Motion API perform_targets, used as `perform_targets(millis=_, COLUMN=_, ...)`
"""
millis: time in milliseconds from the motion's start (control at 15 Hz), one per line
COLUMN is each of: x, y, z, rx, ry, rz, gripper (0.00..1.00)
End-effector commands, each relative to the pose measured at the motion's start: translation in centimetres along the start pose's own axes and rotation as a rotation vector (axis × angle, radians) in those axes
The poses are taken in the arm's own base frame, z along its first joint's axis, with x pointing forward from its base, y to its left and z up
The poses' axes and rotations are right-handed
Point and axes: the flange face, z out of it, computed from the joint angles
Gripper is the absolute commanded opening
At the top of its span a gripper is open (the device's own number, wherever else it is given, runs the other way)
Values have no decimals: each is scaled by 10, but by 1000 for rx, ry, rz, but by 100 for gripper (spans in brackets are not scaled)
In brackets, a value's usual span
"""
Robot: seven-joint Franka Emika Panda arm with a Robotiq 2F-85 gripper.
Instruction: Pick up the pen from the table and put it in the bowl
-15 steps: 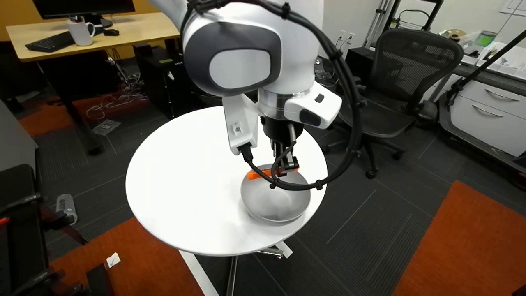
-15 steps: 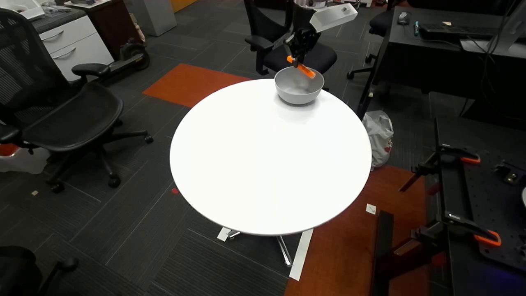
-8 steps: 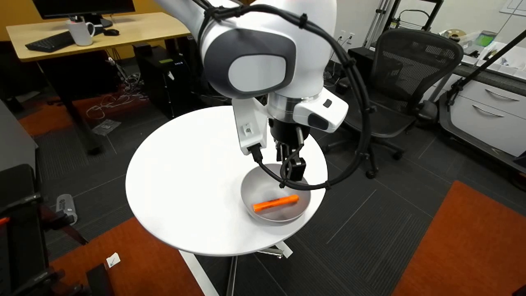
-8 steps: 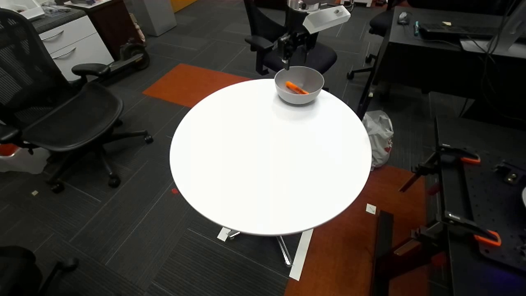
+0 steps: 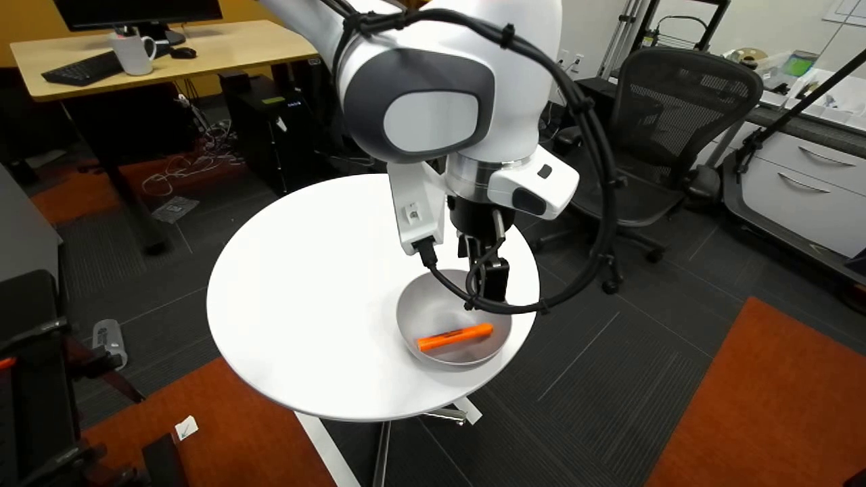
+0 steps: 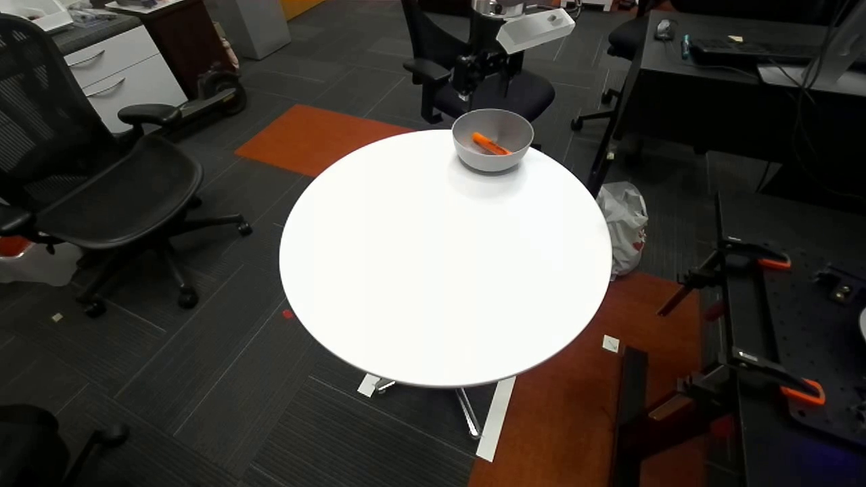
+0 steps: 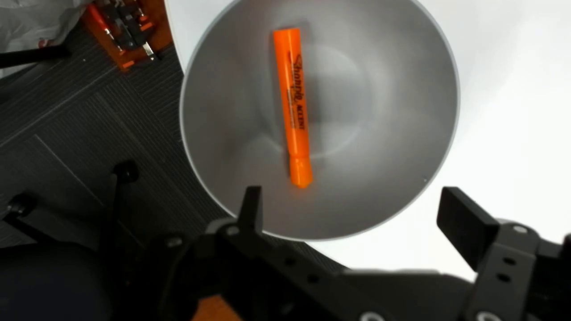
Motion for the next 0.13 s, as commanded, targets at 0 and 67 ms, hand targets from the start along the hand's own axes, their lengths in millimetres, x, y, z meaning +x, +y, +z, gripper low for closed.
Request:
perform_targets(millis=0, x=1, y=0, z=0, rx=0, ry=-1, rz=0, gripper=100)
perform_targets(millis=67, x=1, y=0, z=0, rx=0, ry=-2, rz=0, gripper=100)
